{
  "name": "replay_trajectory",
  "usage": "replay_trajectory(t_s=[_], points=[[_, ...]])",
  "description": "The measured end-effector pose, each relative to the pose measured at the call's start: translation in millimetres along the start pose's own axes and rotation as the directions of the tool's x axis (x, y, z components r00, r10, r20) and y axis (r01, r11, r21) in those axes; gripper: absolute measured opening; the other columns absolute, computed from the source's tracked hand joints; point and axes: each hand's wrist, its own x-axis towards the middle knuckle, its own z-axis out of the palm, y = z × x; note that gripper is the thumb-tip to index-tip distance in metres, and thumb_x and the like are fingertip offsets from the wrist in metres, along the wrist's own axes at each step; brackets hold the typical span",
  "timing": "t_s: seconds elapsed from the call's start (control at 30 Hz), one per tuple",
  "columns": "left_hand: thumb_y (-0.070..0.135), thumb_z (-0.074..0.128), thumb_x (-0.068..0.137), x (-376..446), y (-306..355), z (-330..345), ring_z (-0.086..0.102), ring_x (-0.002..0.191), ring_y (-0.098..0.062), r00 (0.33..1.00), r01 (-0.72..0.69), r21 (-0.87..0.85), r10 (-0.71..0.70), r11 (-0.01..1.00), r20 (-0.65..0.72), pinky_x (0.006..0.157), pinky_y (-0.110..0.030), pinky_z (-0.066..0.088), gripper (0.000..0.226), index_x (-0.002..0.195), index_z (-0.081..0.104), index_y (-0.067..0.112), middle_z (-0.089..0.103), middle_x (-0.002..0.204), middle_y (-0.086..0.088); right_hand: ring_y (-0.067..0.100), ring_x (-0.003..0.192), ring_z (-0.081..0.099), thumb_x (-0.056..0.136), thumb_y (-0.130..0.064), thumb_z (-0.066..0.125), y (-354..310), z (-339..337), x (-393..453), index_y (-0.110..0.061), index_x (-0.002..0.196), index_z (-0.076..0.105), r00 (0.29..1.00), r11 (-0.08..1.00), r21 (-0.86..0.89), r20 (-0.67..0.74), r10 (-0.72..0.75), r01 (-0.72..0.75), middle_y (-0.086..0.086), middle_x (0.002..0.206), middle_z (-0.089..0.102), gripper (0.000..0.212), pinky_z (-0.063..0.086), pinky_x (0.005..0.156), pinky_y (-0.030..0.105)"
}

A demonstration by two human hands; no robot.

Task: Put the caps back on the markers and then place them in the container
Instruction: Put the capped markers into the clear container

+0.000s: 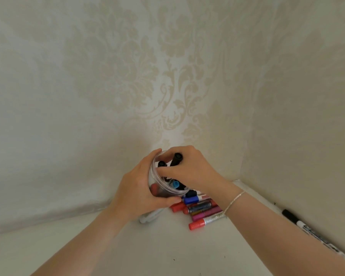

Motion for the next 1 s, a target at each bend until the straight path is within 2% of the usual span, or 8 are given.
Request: replay_trajectory(t_s=[0.2, 0.37, 0.5, 0.63, 0.73, 0.83, 0.93, 1.0], points=[[0.082, 0.067, 0.05, 1.7, 2.0, 0.6, 0.055, 0.114, 0.006, 1.0, -0.016, -0.005, 0.016, 1.0, 0.001, 0.094, -0.02, 0.047, 0.11, 0.142, 0.022, 0.042, 0.049, 0.131, 0.029, 0.022, 0.074, 0.06, 0.076, -0.032, 0.07, 0.3, 5.8, 0.8, -0.015, 0.099, 0.051, 0.996, 0.978, -0.201, -0.06, -0.065, 0.052, 0.0, 0.081, 0.061, 0.034, 0.051, 0.064, 0.037], [0.075, 0.073, 0.052, 1.4, 2.8, 2.0, 0.05, 0.12, 0.008, 0.999, -0.043, 0.011, 0.043, 0.999, 0.0, 0.097, -0.019, 0.046, 0.109, 0.143, 0.024, 0.042, 0.05, 0.136, 0.024, 0.02, 0.068, 0.047, 0.092, -0.041, 0.052, 0.1, -2.4, -3.3, -0.012, 0.125, 0.03, 0.935, 0.649, -0.674, 0.23, -0.27, 0.353, -0.003, 0.082, 0.044, 0.048, 0.039, 0.058, 0.032], [0.073, 0.076, 0.051, -0.5, 1.8, 0.1, 0.05, 0.117, 0.011, 1.0, -0.025, -0.005, 0.025, 1.0, -0.009, 0.095, -0.011, 0.043, 0.107, 0.141, 0.024, 0.046, 0.049, 0.133, 0.03, 0.017, 0.092, 0.059, 0.096, -0.036, 0.044, 0.1, -14.8, -3.7, -0.019, 0.121, 0.045, 0.926, 0.807, -0.46, 0.252, -0.282, 0.371, -0.002, 0.112, 0.059, 0.03, 0.05, 0.078, 0.033], [0.082, 0.069, 0.044, -3.9, 5.1, 1.7, 0.049, 0.114, 0.015, 0.999, -0.027, 0.029, 0.026, 0.999, 0.022, 0.094, -0.006, 0.039, 0.113, 0.141, 0.023, 0.045, 0.046, 0.129, 0.035, 0.017, 0.079, 0.057, 0.091, -0.011, 0.045, 6.9, -4.0, -7.5, -0.016, 0.104, 0.068, 0.888, 0.837, -0.424, 0.435, -0.147, 0.346, 0.004, 0.1, 0.068, 0.028, 0.047, 0.072, 0.031], [0.076, 0.073, 0.046, -3.8, 6.6, 4.4, 0.051, 0.116, 0.01, 0.996, -0.07, 0.053, 0.066, 0.996, 0.06, 0.095, -0.011, 0.042, 0.114, 0.143, 0.024, 0.041, 0.048, 0.131, 0.031, 0.012, 0.076, 0.055, 0.091, -0.012, 0.045, 7.0, -5.9, -5.8, -0.016, 0.11, 0.068, 0.896, 0.881, -0.409, 0.443, -0.035, 0.237, 0.003, 0.099, 0.066, 0.03, 0.044, 0.067, 0.02], [0.069, 0.078, 0.047, -4.3, 5.3, 3.6, 0.053, 0.117, 0.006, 0.994, -0.098, 0.03, 0.096, 0.995, 0.055, 0.096, -0.016, 0.045, 0.113, 0.143, 0.025, 0.038, 0.049, 0.132, 0.027, 0.014, 0.108, 0.054, 0.092, -0.01, 0.044, 4.0, -7.6, -3.2, -0.017, 0.128, 0.056, 0.926, 0.922, -0.325, 0.369, -0.081, 0.21, 0.0, 0.129, 0.056, 0.039, 0.038, 0.084, 0.015], [0.069, 0.078, 0.046, -5.5, 5.6, 1.0, 0.054, 0.118, 0.004, 0.988, -0.134, 0.013, 0.133, 0.991, 0.074, 0.098, -0.013, 0.042, 0.113, 0.142, 0.03, 0.034, 0.05, 0.135, 0.023, 0.026, 0.113, 0.054, 0.095, -0.011, 0.043, -1.8, 8.0, -3.8, -0.006, 0.126, 0.056, 0.819, 0.892, -0.379, 0.573, 0.017, 0.246, 0.013, 0.125, 0.058, 0.034, 0.041, 0.095, 0.028], [0.071, 0.075, 0.046, -7.6, 5.7, 0.4, 0.053, 0.12, 0.003, 0.978, -0.18, 0.028, 0.176, 0.983, 0.11, 0.099, -0.012, 0.04, 0.112, 0.142, 0.031, 0.031, 0.049, 0.137, 0.021, 0.029, 0.115, 0.052, 0.097, -0.009, 0.043, -4.5, 19.3, -5.2, 0.003, 0.119, 0.06, 0.731, 0.874, -0.374, 0.681, 0.031, 0.311, 0.02, 0.122, 0.059, 0.03, 0.032, 0.097, 0.021]])
